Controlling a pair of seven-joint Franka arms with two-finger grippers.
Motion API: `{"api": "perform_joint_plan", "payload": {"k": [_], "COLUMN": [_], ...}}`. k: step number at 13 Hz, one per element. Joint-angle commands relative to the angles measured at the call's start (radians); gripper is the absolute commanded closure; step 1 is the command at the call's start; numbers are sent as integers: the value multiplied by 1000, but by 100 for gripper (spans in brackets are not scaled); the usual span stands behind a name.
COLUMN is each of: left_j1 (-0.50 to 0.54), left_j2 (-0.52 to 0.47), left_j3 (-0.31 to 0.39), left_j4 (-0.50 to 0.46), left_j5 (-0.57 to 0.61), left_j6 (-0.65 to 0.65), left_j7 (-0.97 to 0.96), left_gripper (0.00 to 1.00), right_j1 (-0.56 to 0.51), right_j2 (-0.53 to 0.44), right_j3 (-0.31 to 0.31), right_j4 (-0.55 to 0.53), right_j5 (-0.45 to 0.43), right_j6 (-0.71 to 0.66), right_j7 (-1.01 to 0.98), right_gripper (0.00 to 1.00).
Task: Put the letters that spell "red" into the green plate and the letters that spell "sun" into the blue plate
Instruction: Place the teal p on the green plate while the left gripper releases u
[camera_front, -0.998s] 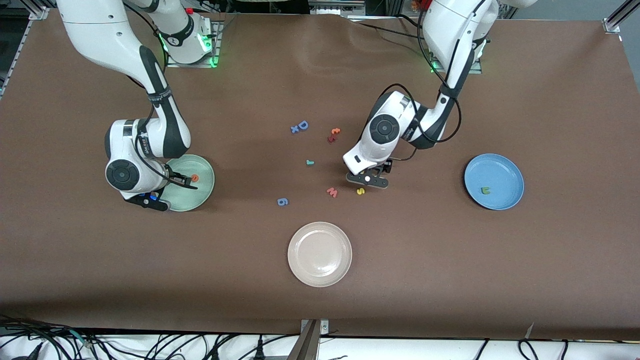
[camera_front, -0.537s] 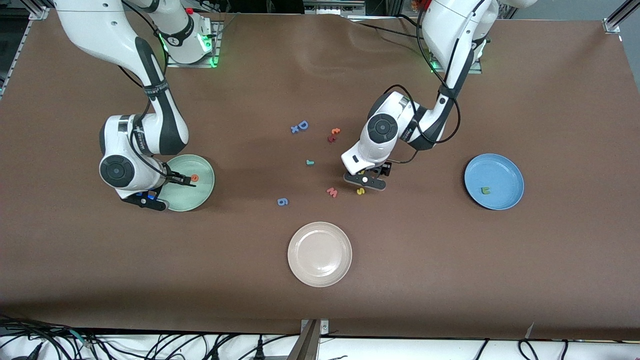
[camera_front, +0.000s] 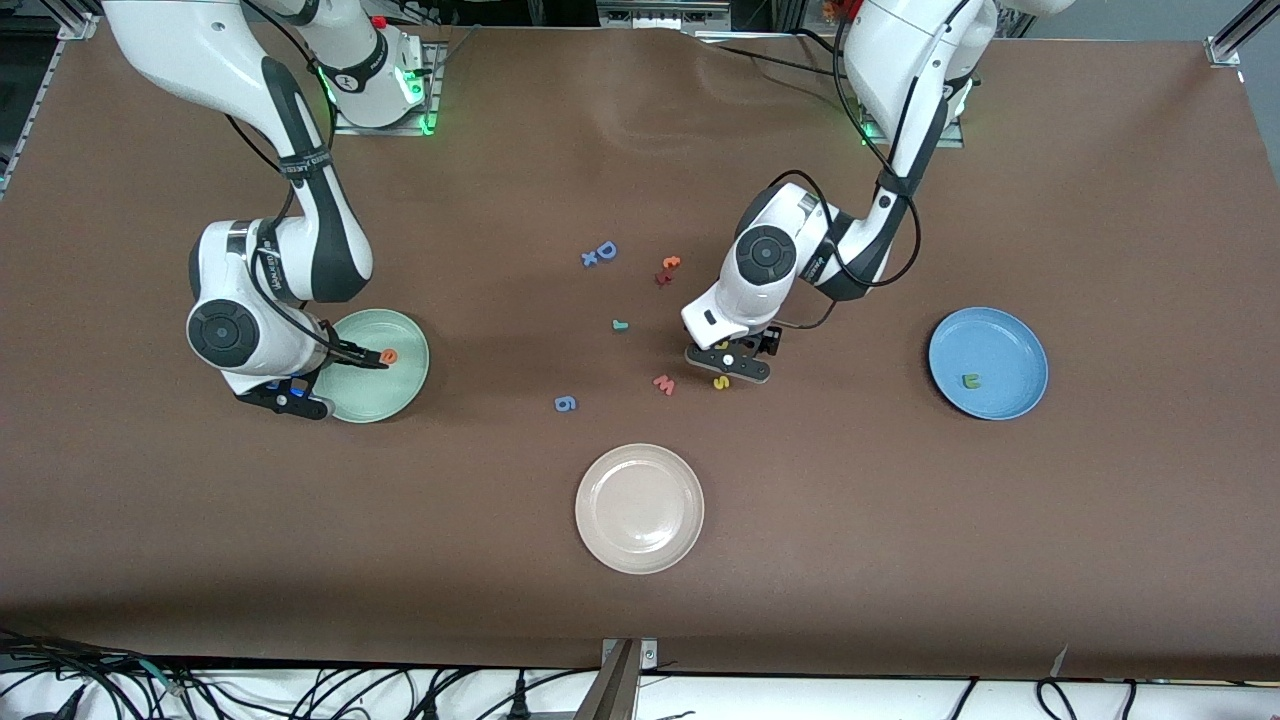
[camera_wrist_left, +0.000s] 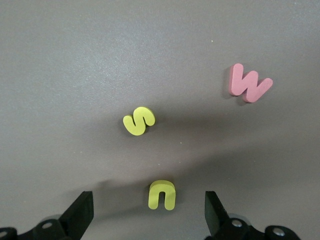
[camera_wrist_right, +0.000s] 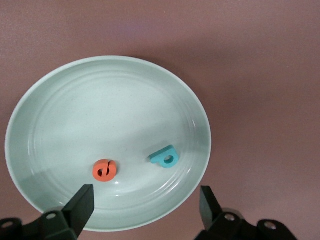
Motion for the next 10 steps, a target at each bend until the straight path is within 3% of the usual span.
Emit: {"api": "perform_joint_plan", "payload": {"k": [1,10], "left_j1": [-9,-10], "left_j2": [20,34], "left_j3": [11,11], "left_j4": [19,5], "left_j5": [17,5], "left_j6": [6,8], "left_j7": [73,185], "left_gripper": [6,8], "right_j1": [-1,1], "right_j2": [-19,-25], "right_j3": [3,6], "right_j4": [-4,-4], "right_j5": [12,11], "right_j6": [-15,-20], "right_j7": [-16,-15], "right_gripper": [6,6]}}
